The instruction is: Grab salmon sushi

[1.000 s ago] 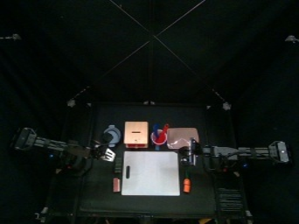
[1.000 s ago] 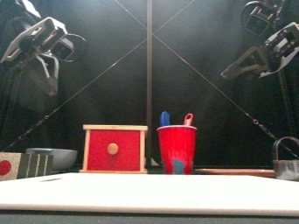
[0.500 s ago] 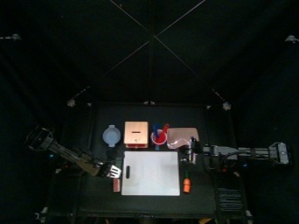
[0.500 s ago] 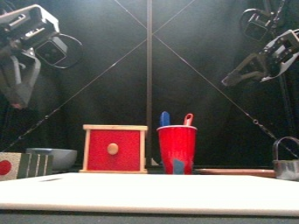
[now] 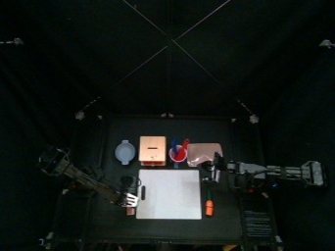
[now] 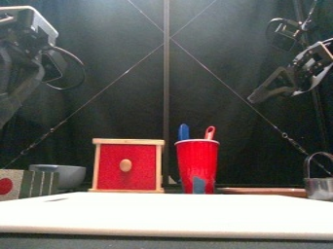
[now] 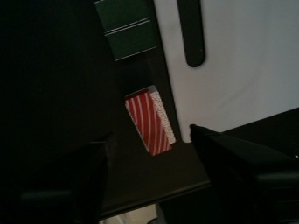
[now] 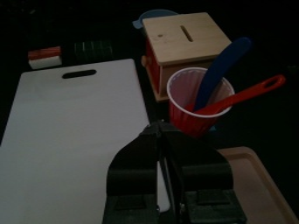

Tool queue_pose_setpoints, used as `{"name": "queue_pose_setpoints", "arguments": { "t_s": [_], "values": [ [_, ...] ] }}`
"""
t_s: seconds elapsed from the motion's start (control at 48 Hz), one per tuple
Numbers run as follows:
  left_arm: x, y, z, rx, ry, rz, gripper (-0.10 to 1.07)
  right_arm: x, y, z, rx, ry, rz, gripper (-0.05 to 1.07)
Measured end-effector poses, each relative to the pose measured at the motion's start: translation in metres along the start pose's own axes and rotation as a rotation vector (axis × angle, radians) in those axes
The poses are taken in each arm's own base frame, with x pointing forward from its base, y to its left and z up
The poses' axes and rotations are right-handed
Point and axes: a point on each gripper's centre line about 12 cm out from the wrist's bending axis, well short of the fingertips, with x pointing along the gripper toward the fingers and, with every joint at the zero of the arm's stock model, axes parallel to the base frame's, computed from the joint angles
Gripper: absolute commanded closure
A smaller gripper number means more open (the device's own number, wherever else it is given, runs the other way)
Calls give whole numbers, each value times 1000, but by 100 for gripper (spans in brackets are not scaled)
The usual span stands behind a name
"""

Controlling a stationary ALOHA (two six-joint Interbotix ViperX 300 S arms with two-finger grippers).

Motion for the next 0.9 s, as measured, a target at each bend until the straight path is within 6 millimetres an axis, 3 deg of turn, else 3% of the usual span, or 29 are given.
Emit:
{"name": "queue_pose_setpoints", "arguments": {
  "t_s": [0.458, 0.75, 0.896],
  "values": [
    [36, -18, -9, -9, -9, 99, -5, -1, -1, -10, 3, 23, -4, 101],
    [58, -15, -15, -59, 9, 167, -5, -1, -1, -12, 4, 29, -5, 101],
    [59, -17, -16, -83, 2, 159, 2, -1, -1, -13, 4, 38, -5, 101]
  ]
}}
